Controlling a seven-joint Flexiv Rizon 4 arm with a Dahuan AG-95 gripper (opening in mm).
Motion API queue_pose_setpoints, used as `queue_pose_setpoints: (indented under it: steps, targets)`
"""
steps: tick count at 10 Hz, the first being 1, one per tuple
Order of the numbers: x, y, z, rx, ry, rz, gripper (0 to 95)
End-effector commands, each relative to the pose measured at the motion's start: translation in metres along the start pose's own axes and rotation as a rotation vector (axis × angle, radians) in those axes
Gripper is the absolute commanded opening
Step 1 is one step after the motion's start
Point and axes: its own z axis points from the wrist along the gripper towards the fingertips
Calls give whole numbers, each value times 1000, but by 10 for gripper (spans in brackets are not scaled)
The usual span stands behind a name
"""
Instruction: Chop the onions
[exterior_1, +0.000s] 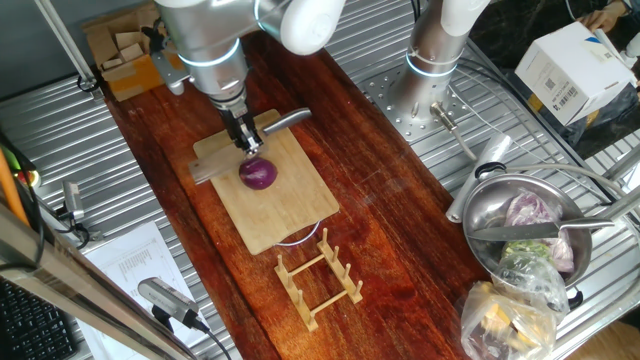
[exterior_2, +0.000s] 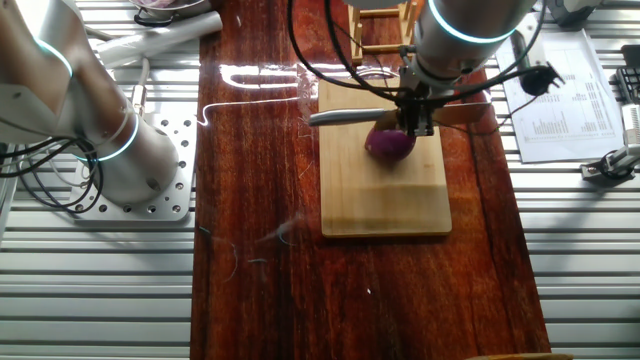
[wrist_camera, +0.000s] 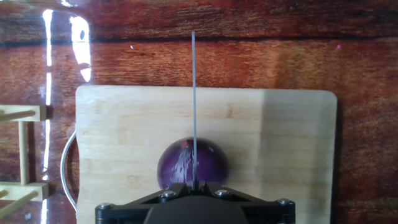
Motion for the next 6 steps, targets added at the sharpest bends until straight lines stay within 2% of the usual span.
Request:
queue_pose_setpoints:
  steps: [1,6]
  targets:
    - [3,0,0,-1,-1,2,0]
    - [8,2,5,-3,-4,-3,0]
